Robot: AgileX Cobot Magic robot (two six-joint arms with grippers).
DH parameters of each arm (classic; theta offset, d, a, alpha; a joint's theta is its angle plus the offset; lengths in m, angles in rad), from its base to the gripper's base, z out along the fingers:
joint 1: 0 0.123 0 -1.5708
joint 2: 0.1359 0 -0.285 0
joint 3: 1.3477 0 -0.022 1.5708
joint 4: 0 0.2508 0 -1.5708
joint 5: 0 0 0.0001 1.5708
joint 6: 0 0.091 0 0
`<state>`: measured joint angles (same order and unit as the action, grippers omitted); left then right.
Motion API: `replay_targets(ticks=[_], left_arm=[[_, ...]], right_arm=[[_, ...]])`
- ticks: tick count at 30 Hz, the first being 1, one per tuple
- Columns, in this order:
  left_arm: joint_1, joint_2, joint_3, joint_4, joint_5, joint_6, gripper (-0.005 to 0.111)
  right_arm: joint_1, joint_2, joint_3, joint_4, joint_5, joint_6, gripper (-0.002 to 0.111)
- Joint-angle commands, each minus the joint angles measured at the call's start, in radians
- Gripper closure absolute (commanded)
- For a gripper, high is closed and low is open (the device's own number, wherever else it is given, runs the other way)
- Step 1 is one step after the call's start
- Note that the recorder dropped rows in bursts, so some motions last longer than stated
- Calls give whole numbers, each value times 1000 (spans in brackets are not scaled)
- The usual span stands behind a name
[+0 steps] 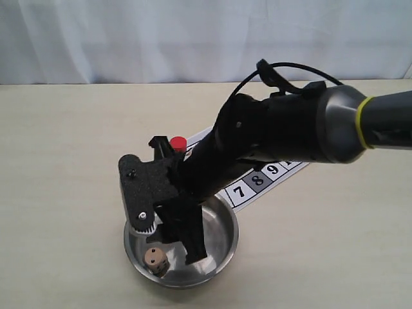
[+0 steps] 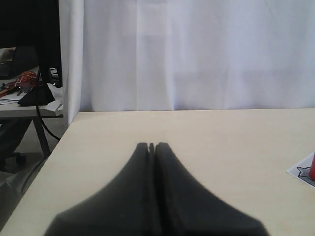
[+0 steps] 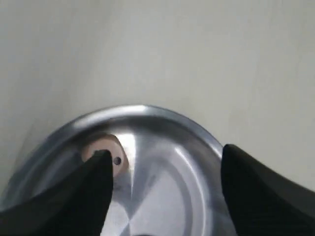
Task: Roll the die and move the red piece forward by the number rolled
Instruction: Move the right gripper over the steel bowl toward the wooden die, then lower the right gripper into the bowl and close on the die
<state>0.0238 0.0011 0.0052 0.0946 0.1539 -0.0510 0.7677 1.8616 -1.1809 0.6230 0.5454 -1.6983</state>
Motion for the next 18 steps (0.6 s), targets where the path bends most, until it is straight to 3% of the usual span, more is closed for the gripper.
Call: replay_targets(ticks=[1,5,13,18], left_arm=[[0,-1,-5,-3,-12,-2,107],[0,-1,-5,-3,-12,-2,107],[0,-1,-5,0,-12,-2,107],[0,-1,-5,0,-12,-2,107]], right_arm=[[37,0,-6,-61,61,-13,47],[27,15,-4,-275,54,160,47],[38,75,-4,-283,76,121,47],[38,112,-4,-275,-11,99,47]])
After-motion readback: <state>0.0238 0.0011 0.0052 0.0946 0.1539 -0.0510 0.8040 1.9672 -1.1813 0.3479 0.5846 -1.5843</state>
